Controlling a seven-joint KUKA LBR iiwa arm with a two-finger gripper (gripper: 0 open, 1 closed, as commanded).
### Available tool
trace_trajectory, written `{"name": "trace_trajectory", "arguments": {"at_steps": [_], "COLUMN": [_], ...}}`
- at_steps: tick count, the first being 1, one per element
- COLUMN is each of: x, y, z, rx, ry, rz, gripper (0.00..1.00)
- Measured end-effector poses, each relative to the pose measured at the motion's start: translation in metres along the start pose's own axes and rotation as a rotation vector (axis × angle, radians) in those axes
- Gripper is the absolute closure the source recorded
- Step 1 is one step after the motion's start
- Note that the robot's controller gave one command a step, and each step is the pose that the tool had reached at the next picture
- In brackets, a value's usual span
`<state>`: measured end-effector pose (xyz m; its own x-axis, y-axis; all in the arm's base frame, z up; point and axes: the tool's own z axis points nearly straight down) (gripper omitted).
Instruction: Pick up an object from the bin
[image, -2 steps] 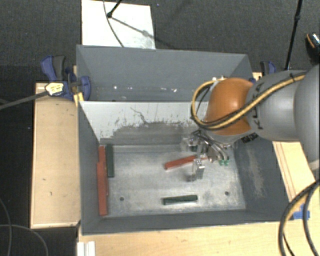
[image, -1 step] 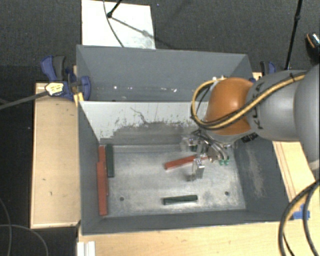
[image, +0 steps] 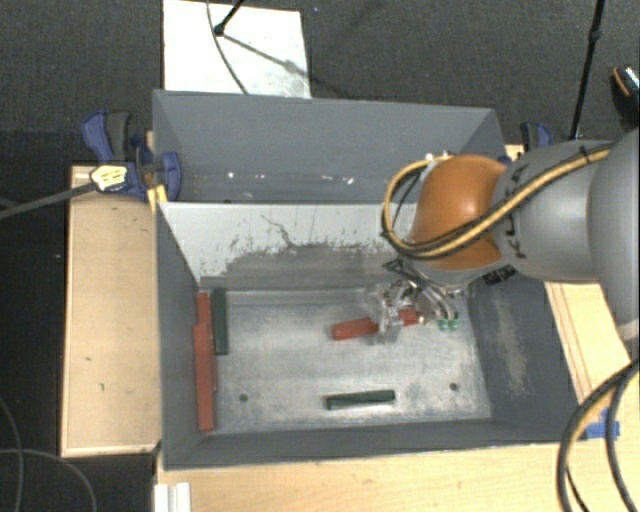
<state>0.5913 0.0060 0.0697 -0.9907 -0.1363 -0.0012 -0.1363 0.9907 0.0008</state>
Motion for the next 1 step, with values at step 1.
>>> {"name": "trace_trajectory", "arguments": {"at_steps": [1], "x": [-0.0019], "y": [-0.0002], "z": [-0.0454], "rx": [0.001], "ry": [-0.007], "rz": [0.002], "gripper": [1.0]}}
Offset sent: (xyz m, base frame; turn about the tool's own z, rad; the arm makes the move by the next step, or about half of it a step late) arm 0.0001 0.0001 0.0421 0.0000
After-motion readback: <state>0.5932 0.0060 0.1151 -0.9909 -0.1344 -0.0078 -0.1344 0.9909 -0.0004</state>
